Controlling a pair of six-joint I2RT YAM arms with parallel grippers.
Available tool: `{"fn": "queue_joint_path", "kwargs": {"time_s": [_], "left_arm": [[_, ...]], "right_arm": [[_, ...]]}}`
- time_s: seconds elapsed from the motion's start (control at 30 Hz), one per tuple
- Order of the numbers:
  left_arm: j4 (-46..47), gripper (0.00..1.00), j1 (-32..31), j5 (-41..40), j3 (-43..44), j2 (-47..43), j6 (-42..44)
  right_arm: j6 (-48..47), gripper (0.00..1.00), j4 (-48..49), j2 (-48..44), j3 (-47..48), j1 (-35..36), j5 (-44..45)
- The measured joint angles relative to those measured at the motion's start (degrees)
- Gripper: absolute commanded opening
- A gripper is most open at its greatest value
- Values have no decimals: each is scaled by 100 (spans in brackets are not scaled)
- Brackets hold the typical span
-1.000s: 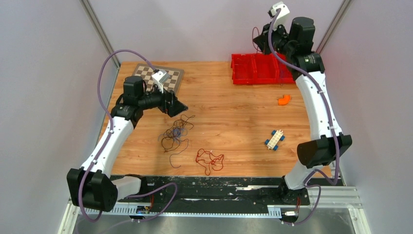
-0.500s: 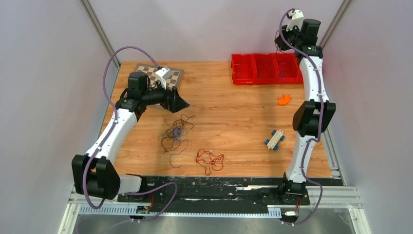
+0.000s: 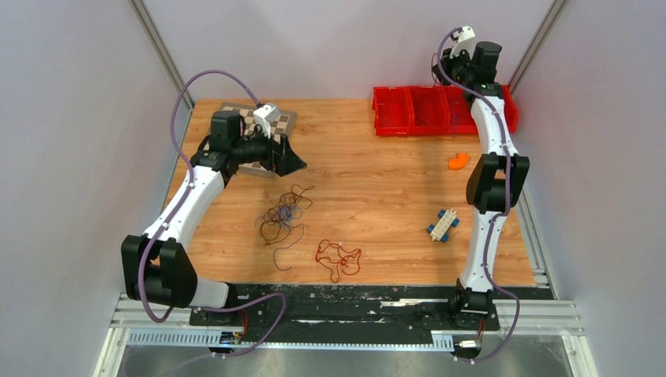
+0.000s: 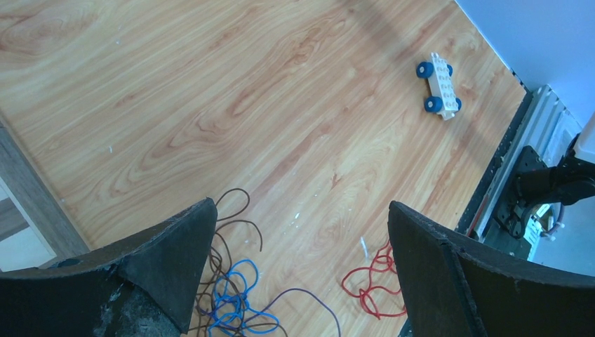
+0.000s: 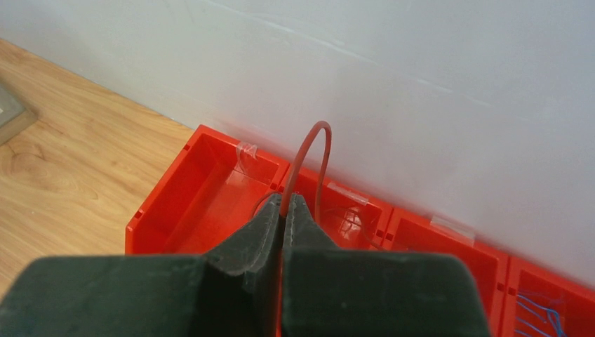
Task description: Untangle the cables
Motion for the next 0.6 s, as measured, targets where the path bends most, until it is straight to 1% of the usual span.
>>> {"fn": "queue_joint_path", "kwargs": {"time_s": [0.13, 0.27, 0.57, 0.6], "left_arm": [[-17, 100, 0, -72, 0, 76, -11], [-118, 99, -2, -105, 74, 188, -22], [-225, 99, 0, -144, 177, 293, -24], [-245, 99, 0, -155, 177, 293, -22]], "right_arm": [[-129, 0, 140, 81, -380, 20, -22], [-315, 0, 146, 372, -579, 48, -20], [-717, 0, 24, 916, -680, 94, 214], [-748, 1, 20, 951, -680, 105, 264]]}}
